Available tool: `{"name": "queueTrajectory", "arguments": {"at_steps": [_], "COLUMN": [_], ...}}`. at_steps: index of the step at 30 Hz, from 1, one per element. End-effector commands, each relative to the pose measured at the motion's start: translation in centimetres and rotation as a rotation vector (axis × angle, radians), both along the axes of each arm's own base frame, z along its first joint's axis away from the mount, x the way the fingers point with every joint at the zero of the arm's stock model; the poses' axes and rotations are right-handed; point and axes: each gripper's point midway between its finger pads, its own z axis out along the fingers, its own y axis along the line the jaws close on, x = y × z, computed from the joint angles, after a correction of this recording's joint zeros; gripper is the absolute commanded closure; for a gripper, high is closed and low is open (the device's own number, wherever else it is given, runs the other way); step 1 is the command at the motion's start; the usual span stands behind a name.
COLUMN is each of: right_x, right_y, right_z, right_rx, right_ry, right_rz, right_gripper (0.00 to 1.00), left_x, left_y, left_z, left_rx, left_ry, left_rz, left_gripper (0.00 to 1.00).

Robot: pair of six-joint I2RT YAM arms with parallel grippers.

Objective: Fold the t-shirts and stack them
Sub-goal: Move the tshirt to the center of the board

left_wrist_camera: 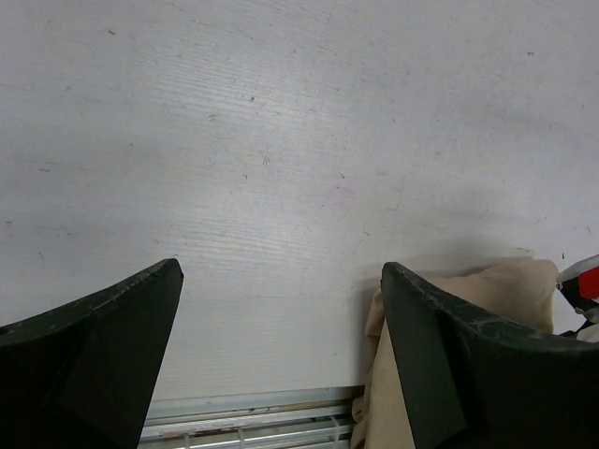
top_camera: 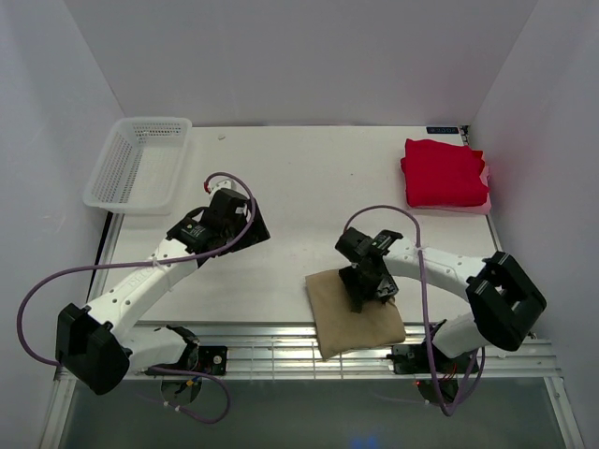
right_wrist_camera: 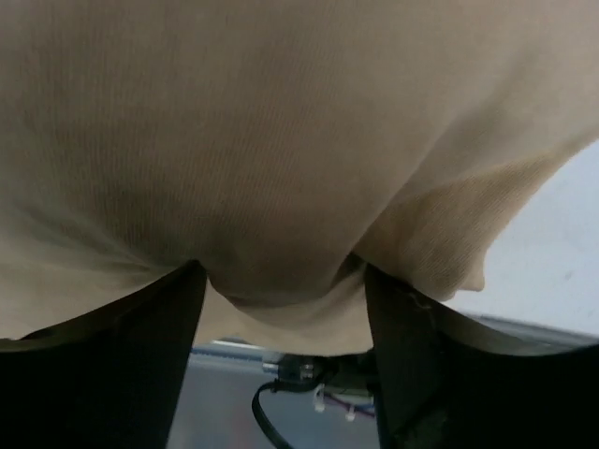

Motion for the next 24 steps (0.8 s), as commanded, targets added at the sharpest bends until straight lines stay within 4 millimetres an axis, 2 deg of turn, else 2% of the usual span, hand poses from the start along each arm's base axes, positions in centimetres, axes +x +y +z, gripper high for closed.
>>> {"name": "queueTrajectory", "arguments": {"at_steps": [1, 2, 3, 4, 5, 6, 8, 9, 11, 12, 16, 24], "right_x": [1.8, 2.7, 4.5, 5.4, 5.7, 6.9, 7.3, 7.6, 7.4, 7.4, 6.6, 4.5], "right_y": [1.1, 1.7, 3.4, 4.3, 5.5, 7.4, 9.7, 10.9, 12.2, 12.4, 11.2, 10.0], "right_z": [2.7, 3.6, 5.2, 5.9, 5.7, 7.2, 7.2, 7.9, 7.2, 6.9, 4.0, 1.4], "right_rx": [0.066, 0.077, 0.113, 0.131, 0.144, 0.193, 0.230, 0.260, 0.277, 0.270, 0.196, 0.162], "right_ry": [-0.112, -0.143, -0.190, -0.208, -0.178, -0.199, -0.175, -0.185, -0.163, -0.156, -0.105, -0.041], "right_rz": [-0.037, -0.034, -0.023, 0.006, 0.029, 0.043, 0.085, 0.104, 0.139, 0.141, 0.144, 0.163], "right_gripper": [0.20, 0.18, 0.15, 0.15, 0.15, 0.17, 0.21, 0.28, 0.34, 0.38, 0.40, 0.40], "left_x": [0.2, 0.2, 0.2, 0.3, 0.4, 0.4, 0.4, 0.3, 0.1, -0.1, -0.7, -1.2], "left_y": [-0.1, -0.2, -0.3, -0.3, -0.4, -0.5, -0.5, -0.5, -0.4, -0.3, 0.0, 0.3], "left_z": [1.0, 1.0, 0.9, 1.0, 1.0, 1.1, 1.3, 1.4, 1.5, 1.1, 1.0, 0.5], "left_rx": [-0.041, -0.041, -0.040, -0.042, -0.043, -0.045, -0.050, -0.053, -0.059, -0.056, -0.064, -0.061], "left_ry": [-0.035, -0.034, -0.030, -0.032, -0.033, -0.032, -0.036, -0.038, -0.040, -0.032, -0.026, -0.014], "left_rz": [0.007, 0.003, 0.002, 0.002, 0.001, 0.001, 0.000, -0.002, -0.001, 0.002, 0.009, 0.013], "left_gripper": [0.02, 0.02, 0.02, 0.02, 0.02, 0.02, 0.02, 0.02, 0.02, 0.02, 0.02, 0.02]}}
